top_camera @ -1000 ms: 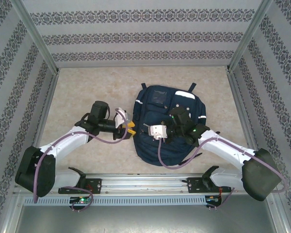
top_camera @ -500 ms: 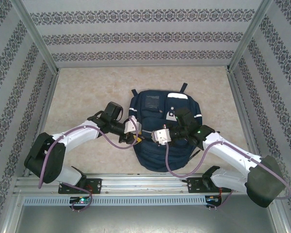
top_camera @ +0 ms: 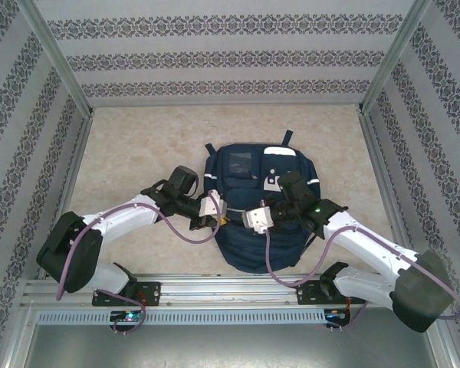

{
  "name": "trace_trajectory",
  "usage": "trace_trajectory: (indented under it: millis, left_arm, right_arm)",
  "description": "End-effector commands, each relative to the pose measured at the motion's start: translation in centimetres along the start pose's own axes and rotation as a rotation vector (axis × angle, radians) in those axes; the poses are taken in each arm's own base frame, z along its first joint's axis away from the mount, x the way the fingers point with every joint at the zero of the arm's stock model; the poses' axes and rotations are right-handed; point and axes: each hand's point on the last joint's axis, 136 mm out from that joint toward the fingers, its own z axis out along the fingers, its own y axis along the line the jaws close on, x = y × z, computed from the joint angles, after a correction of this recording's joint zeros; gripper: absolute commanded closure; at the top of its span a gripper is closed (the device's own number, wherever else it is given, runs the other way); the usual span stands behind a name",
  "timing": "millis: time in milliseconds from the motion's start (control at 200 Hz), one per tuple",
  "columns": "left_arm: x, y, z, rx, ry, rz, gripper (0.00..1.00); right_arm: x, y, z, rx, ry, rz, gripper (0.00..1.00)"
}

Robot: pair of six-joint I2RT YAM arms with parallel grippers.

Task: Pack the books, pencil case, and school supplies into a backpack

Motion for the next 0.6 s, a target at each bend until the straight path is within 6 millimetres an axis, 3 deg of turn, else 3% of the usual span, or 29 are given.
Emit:
trace_trajectory:
  millis: [0, 220, 315, 500, 595]
  left_arm:
    - [2.6, 2.4, -1.5, -0.092, 0.100, -0.043, 1.00]
    - [4.8, 8.0, -3.3, -0.293, 0.144, -0.156, 1.00]
    - [5.8, 8.5, -3.0, -0.295, 0.190, -0.143, 1.00]
    - [6.8, 8.7, -4.0, -0.367, 0.237, -0.159, 1.00]
    - [7.7, 9.0, -5.9, -0.447, 0.238, -0.239, 1.00]
  right_arm:
    - [-0.8, 2.4, -0.4, -0.045, -0.022, -0.124, 1.00]
    - [-0.9, 3.9, -0.4, -0.062, -0.028, -0.162, 1.00]
    - [-1.3, 4.1, 0.1, -0.083, -0.035, -0.170, 1.00]
    - [-2.6, 0.0, 1.1, 0.005, -0.090, -0.084, 1.00]
    - [-3.5, -2.5, 1.7, 0.036, -0.143, -0.038, 0.91]
